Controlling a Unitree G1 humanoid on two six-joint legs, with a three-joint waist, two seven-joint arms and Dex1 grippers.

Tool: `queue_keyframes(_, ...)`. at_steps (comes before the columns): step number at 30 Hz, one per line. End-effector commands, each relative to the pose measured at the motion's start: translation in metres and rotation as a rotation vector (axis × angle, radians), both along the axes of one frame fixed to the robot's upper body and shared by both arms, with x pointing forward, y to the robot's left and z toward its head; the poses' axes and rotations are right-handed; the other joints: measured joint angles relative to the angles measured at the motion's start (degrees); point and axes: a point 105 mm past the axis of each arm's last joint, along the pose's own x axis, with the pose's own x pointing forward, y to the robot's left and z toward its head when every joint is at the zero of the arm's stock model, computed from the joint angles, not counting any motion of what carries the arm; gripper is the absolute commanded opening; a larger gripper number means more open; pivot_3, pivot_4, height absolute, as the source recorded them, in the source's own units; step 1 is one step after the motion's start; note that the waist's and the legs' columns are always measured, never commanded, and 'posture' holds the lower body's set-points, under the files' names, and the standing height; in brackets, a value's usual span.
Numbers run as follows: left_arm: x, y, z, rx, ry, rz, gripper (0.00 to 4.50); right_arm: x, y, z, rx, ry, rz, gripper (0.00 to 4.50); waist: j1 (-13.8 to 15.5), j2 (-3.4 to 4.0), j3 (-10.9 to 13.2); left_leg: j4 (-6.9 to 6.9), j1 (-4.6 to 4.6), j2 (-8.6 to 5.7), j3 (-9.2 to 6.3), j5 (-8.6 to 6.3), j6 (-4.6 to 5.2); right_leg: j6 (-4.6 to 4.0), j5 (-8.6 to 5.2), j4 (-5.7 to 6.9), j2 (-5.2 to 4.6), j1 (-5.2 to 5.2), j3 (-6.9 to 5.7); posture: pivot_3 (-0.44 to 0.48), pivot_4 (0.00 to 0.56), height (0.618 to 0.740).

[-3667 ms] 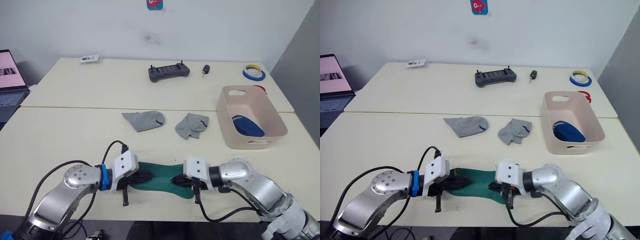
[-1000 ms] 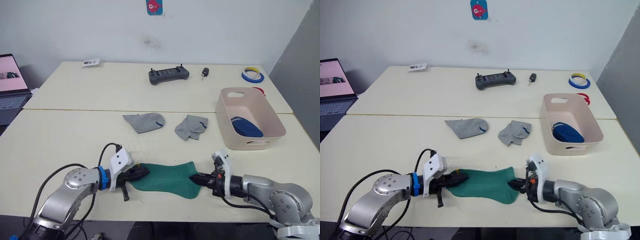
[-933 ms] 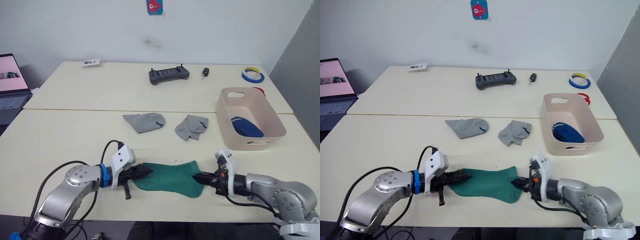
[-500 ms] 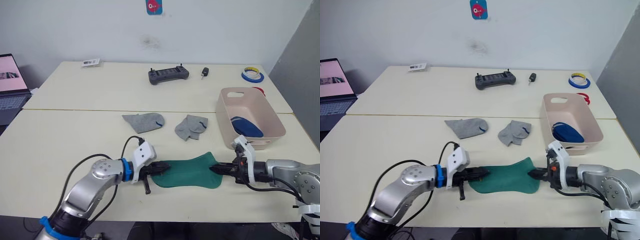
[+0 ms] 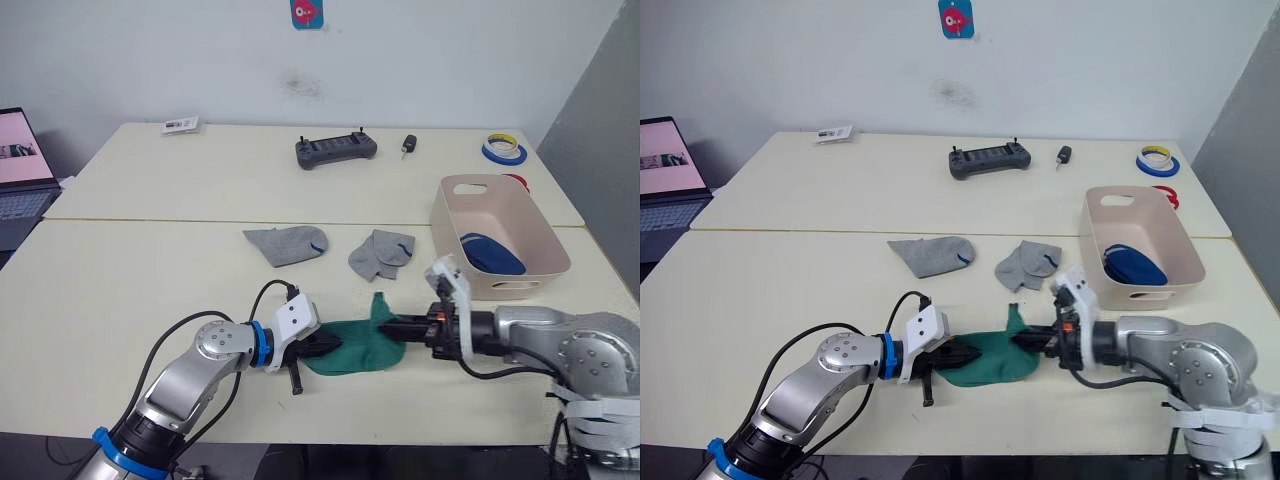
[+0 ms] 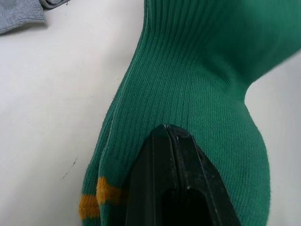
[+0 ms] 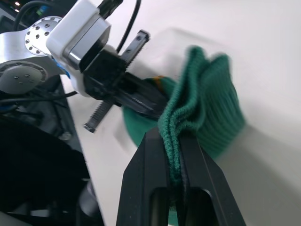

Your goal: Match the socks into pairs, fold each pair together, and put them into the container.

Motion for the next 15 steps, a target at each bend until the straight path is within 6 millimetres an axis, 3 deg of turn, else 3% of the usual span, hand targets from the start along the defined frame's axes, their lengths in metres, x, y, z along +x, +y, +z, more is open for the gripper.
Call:
queue_keyframes(1, -0.001, 0.007, -0.01, 0.043, 0.023, 0.017, 0.0, -0.003, 0.011, -0.001, 0.009, 0.032, 0.01, 0.05, 0.01, 0.0, 0.0, 0.0, 0.0, 0.01, -0.01, 0.0, 0.0, 0.0, 0.0, 0.02, 0.0, 0.0, 0.0, 0.0, 0.15, 0.74)
queue_keyframes(15, -0.003, 0.009, -0.006, 0.014, 0.023, 0.045, 0.0, 0.013, 0.04, -0.028, 0.008, 0.168, -0.074, 0.05, -0.08, 0.03, -0.01, -0.02, 0.01, 0.02, 0.02, 0.0, 0.0, 0.0, 0.0, 0.05, -0.01, -0.07, 0.04, 0.0, 0.15, 0.74)
